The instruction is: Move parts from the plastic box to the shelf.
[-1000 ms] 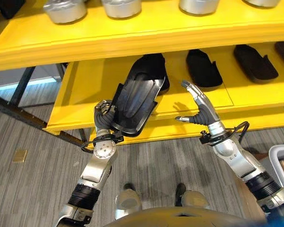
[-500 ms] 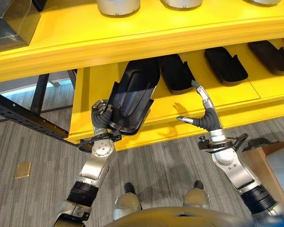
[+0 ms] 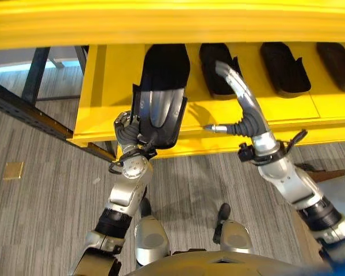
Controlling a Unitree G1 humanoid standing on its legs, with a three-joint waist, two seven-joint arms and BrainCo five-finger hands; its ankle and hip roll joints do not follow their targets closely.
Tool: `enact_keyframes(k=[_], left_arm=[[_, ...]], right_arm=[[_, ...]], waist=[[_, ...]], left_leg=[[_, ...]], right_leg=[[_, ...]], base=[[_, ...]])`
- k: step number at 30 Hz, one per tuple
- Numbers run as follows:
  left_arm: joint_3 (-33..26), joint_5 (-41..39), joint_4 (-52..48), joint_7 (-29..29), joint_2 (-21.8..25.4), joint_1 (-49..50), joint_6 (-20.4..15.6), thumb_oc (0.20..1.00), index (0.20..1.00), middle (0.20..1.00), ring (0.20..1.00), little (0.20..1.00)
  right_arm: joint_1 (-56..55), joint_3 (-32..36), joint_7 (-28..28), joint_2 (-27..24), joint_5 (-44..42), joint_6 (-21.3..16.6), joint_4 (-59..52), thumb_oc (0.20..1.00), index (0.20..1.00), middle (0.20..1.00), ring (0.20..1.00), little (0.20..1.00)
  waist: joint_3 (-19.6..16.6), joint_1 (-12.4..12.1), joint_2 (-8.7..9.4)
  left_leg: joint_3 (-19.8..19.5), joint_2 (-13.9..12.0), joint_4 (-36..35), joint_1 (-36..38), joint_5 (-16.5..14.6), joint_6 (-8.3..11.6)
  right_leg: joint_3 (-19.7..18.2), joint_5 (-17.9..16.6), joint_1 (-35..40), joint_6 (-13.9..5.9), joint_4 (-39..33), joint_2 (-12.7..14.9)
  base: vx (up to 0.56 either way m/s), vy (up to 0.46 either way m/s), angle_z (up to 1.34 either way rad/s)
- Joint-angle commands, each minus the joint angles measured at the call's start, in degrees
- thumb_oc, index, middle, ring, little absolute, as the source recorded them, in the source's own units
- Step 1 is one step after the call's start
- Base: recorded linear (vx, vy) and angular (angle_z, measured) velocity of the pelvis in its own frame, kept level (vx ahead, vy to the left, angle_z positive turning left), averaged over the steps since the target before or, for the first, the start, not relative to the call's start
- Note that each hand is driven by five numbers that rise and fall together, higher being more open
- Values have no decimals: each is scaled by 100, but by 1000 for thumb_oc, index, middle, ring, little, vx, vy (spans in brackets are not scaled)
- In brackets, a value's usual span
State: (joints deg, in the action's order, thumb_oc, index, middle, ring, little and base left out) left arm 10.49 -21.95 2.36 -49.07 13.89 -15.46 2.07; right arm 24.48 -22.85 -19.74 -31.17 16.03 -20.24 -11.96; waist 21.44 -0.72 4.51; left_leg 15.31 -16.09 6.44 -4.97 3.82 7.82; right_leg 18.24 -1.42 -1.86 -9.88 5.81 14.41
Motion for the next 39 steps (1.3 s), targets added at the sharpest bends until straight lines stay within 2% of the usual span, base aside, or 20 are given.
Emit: enact_keyframes(k=[1, 6, 8, 9, 14, 20, 24, 26, 33, 39], left_arm=[[-208, 197, -201, -610, 42, -479, -249, 200, 200, 200, 200, 200], [-505, 132, 407, -1150, -35, -1008, -312, 200, 200, 200, 200, 200], [-604, 150, 669, -1174, -42, -1181, -366, 200, 200, 200, 200, 200], [-744, 235, 1134, -1242, 52, -1597, -437, 200, 200, 200, 200, 200], [-891, 325, 1717, -1528, 309, -2324, -399, 200, 200, 200, 200, 200], [-1028, 380, 2455, -1712, 610, -3047, -448, 200, 200, 200, 200, 200], [-1088, 416, 2856, -1847, 721, -3242, -566, 200, 200, 200, 200, 200], [-1153, 452, 3056, -1935, 909, -3366, -618, 200, 200, 200, 200, 200], [-1264, 464, 3428, -2139, 1519, -3533, -385, 200, 200, 200, 200, 200], [-1193, 598, 3939, -1989, 2218, -3768, -110, 200, 200, 200, 200, 200]], right_arm=[[-57, 212, 112, 90, -261, -234, -356, 1000, 1000, 1000, 1000, 1000], [216, 150, 276, 93, -321, -113, -308, 1000, 1000, 1000, 1000, 1000], [283, 162, 350, 84, -357, -115, -294, 1000, 1000, 1000, 1000, 1000], [475, 161, 453, 91, -409, -79, -271, 1000, 1000, 1000, 1000, 1000], [789, 201, 534, 76, -501, -12, -286, 1000, 1000, 1000, 1000, 1000], [1075, 451, 212, 49, -641, 34, -429, 1000, 1000, 1000, 1000, 1000], [1151, 543, 37, -38, -506, 122, -512, 1000, 1000, 1000, 1000, 1000], [1128, 673, 140, -129, -383, 140, -593, 1000, 1000, 1000, 1000, 1000], [1034, 752, 323, -402, -430, 249, -601, 1000, 1000, 1000, 1000, 1000], [973, 831, 342, -683, -540, 299, -649, 1000, 1000, 1000, 1000, 1000]], waist=[[-40, 60, 6], [102, 178, -59], [153, 219, -77], [261, 288, -97], [482, 412, -116], [758, 562, -140], [836, 686, -247], [836, 768, -290], [836, 868, -301], [836, 969, -287]], left_leg=[[-257, 187, 218, -5, -423, -108], [-229, 195, 319, -129, -376, -93], [-226, 201, 368, -184, -378, -91], [-212, 219, 465, -297, -391, -93], [-183, 270, 673, -563, -410, -105], [-77, 359, 856, -905, -456, -155], [11, 444, 974, -1152, -532, -205], [85, 489, 1035, -1341, -567, -247], [192, 532, 1108, -1444, -635, -291], [346, 520, 1162, -1459, -690, -324]], right_leg=[[-252, 806, 157, 341, 485, -435], [-354, 801, -3, 311, 594, -401], [-392, 811, -51, 312, 635, -394], [-459, 810, -196, 302, 736, -370], [-573, 789, -495, 297, 940, -332], [-709, 761, -949, 252, 1149, -267], [-843, 821, -1344, 222, 1376, -161], [-918, 816, -1622, 201, 1469, -104], [-991, 772, -1795, 170, 1484, -30], [-1040, 720, -1884, 123, 1482, 39]], base=[[16, 36, 1], [-7, 74, -2], [-37, 108, -5], [-73, 130, -18], [-86, 104, -10], [-110, 104, -10], [-66, 173, -14], [-69, 197, -24], [-28, 82, -13], [-9, 90, -1]])
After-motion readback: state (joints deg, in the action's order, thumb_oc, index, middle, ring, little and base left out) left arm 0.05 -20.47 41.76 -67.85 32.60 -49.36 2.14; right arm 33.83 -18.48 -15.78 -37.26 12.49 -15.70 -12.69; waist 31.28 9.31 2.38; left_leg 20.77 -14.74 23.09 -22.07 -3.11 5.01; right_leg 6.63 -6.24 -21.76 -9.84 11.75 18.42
